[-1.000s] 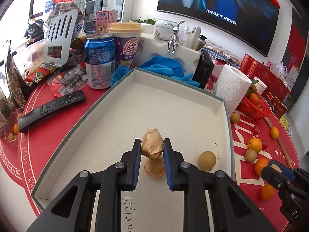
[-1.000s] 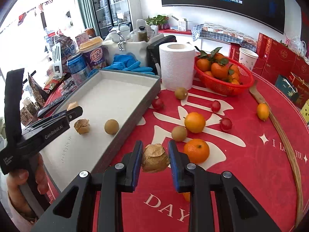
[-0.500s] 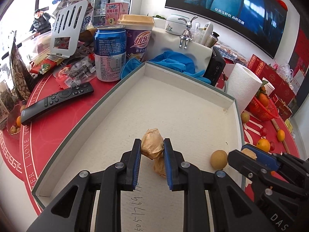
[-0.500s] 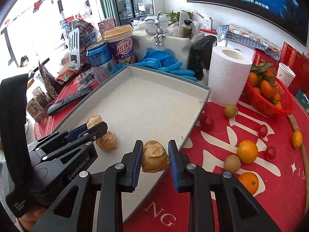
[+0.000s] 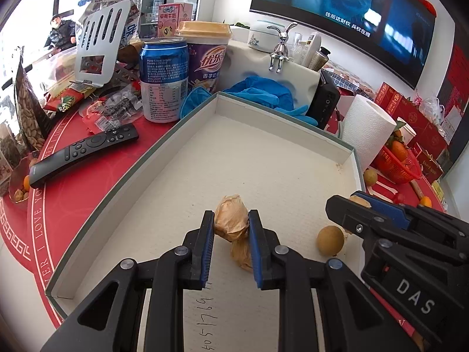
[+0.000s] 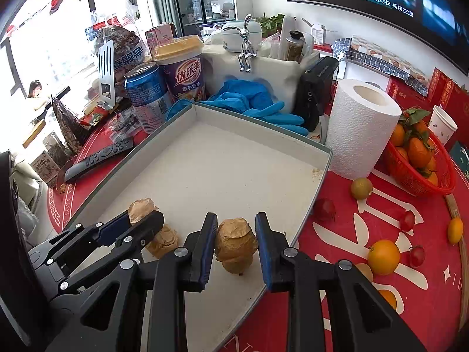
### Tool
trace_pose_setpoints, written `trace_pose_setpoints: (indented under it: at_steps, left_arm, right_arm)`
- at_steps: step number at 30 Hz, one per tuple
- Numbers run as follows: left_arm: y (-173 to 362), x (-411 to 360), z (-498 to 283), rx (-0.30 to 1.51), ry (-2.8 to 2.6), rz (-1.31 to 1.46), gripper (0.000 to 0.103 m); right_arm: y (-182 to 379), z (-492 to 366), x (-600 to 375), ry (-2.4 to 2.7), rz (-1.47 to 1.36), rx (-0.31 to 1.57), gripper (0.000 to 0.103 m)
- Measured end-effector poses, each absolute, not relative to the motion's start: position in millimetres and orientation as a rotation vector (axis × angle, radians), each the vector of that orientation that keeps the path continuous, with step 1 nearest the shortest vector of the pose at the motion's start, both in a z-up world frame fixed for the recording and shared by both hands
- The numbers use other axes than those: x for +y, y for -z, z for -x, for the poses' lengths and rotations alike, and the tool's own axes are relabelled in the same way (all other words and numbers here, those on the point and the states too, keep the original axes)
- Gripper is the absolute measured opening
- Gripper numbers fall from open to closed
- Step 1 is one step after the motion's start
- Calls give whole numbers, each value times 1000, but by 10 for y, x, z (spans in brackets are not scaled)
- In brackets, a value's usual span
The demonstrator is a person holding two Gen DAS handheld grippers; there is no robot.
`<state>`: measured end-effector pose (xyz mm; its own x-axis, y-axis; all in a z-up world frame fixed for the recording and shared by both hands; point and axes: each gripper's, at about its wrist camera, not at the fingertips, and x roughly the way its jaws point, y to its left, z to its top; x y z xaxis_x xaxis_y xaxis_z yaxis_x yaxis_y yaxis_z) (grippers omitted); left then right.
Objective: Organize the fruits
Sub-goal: 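Carry both husk fruits into the white tray and open both tools, then reach the left tool to a tangerine on the table and close on it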
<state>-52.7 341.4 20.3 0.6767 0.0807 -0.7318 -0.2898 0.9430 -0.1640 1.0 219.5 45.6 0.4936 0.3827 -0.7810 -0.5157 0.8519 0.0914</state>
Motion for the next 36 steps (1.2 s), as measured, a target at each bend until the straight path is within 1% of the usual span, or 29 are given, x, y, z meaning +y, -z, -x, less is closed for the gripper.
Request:
trace_pose_setpoints:
  at_steps: [10, 11, 14, 17, 19, 20, 21, 22, 24, 25, 26, 27, 28, 29, 36]
  left_arm:
    - [-199, 3417, 541, 801, -214, 277, 25]
    - [-194, 3421, 541, 803, -221, 273, 26]
    - [-172, 3429, 537, 809, -246, 246, 35]
    - [-177, 3423, 549, 803, -272, 200, 37]
    - [-174, 3435, 554, 805, -276, 193, 38]
    - [-172, 3445, 555, 807, -273, 199, 39]
    - [-175, 3450, 560, 804, -273, 203, 44]
    - [-180, 3446, 564, 802, -278, 199, 49]
    - [-214, 3422, 583, 787, -285, 186, 78]
    - [-244, 3409, 605, 768, -286, 181, 82]
    - [-274, 3393, 630, 749, -294, 171, 83]
    - [-303, 3381, 645, 734, -297, 162, 83]
    - [-335, 3369, 662, 718, -294, 160, 83]
    - [-366, 3362, 678, 702, -288, 166, 83]
    - [-610, 3148, 823, 584, -128, 212, 85]
  right_arm:
    - [-421, -59, 2265, -542, 181, 911, 28]
    - [-426, -62, 2275, -543, 183, 910, 28]
    - [-419, -74, 2297, -555, 180, 922, 28]
    - [-380, -80, 2302, -568, 163, 946, 29]
    - [-370, -83, 2295, -564, 156, 952, 39]
    - [-374, -79, 2291, -566, 153, 948, 62]
    - [-390, -68, 2280, -568, 149, 937, 83]
    - [-417, -54, 2269, -566, 147, 923, 87]
    - [-482, -34, 2252, -568, 147, 900, 87]
    - [-513, -25, 2240, -568, 143, 890, 87]
    - [-542, -22, 2219, -567, 136, 882, 87]
    - [-574, -20, 2194, -566, 125, 877, 90]
    - [-604, -19, 2163, -565, 112, 871, 98]
    - [-651, -1, 2118, -563, 92, 855, 103]
    - [-964, 166, 1628, -462, 20, 749, 103]
